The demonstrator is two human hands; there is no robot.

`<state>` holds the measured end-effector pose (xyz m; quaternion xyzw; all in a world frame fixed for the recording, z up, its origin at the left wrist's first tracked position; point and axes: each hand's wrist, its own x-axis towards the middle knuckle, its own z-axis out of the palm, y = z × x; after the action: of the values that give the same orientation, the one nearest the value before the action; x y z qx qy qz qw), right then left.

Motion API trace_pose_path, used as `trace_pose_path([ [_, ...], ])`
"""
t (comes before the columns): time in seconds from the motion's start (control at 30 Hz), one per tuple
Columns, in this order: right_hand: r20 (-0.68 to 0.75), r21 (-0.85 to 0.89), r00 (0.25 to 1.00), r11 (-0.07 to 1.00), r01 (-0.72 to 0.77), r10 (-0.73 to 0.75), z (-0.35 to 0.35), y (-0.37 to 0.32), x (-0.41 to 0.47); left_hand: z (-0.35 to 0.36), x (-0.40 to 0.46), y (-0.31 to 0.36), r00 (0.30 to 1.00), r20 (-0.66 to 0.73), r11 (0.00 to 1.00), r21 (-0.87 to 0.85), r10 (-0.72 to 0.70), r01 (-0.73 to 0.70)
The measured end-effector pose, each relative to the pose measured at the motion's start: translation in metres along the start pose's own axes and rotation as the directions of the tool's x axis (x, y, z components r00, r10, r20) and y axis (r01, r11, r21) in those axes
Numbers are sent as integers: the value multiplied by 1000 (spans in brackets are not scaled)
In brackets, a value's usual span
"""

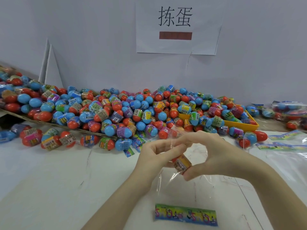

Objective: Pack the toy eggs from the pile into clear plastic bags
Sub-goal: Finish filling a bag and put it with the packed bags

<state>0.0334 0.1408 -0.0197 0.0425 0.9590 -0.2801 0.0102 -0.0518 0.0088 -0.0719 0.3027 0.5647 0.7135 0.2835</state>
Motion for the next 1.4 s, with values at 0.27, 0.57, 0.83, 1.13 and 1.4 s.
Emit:
trace_pose_path([
  [0.27,-77,25,997,1000,6,-4,-1,0,1,-2,3,-5,994,75,992,-96,-77,84],
  [0.57,-126,14,992,1000,14,-12,5,4,8,-4,4,-10,982,106,987,7,-157,157],
  [0.83,-303,465,953,876,128,22,-12,18,12,-5,4,-11,965,84,966,-48,-250,255],
  [1.13,-249,-135,967,986,-98,62,5,50,82,-8,11,-13,977,-69,978,30,-204,206],
  [1.4,-591,-60,795,975,-214,138,6,55,72,-6,13,-12,976,-76,979,12,-204,205],
])
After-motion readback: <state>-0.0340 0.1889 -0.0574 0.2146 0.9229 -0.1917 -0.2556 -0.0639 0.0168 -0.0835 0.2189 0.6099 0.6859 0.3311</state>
